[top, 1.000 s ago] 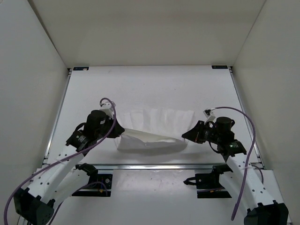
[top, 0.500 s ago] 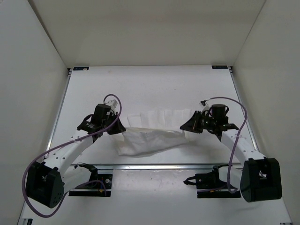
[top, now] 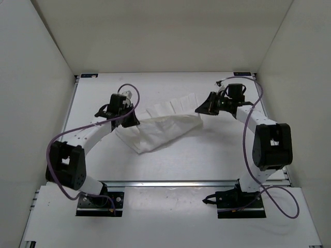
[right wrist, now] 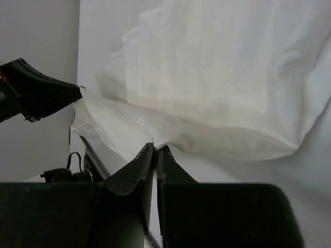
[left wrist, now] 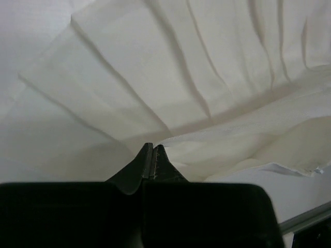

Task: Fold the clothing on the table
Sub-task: Fold the skirt

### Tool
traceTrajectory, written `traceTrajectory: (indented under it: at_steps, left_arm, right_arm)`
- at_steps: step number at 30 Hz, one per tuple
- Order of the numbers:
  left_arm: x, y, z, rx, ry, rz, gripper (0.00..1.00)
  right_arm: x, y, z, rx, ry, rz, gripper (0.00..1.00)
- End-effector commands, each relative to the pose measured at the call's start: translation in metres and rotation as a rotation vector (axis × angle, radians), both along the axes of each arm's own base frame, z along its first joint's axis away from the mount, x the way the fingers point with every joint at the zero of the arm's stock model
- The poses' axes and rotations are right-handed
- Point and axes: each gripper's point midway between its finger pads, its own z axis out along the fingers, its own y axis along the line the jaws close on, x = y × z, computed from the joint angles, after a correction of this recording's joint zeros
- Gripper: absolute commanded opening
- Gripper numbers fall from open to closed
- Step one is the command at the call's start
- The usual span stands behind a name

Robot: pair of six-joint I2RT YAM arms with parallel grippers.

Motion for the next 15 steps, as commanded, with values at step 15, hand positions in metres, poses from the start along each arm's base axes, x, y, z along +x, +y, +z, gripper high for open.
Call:
traceTrajectory:
  at_steps: [15]
  left_arm:
    - [0.052,0.01,0.16,0.169,-0.434,0.026,0.0]
  right_arm:
    - [-0.014,-0.047,0.099,-0.17,-0.345,-0.133,0.0]
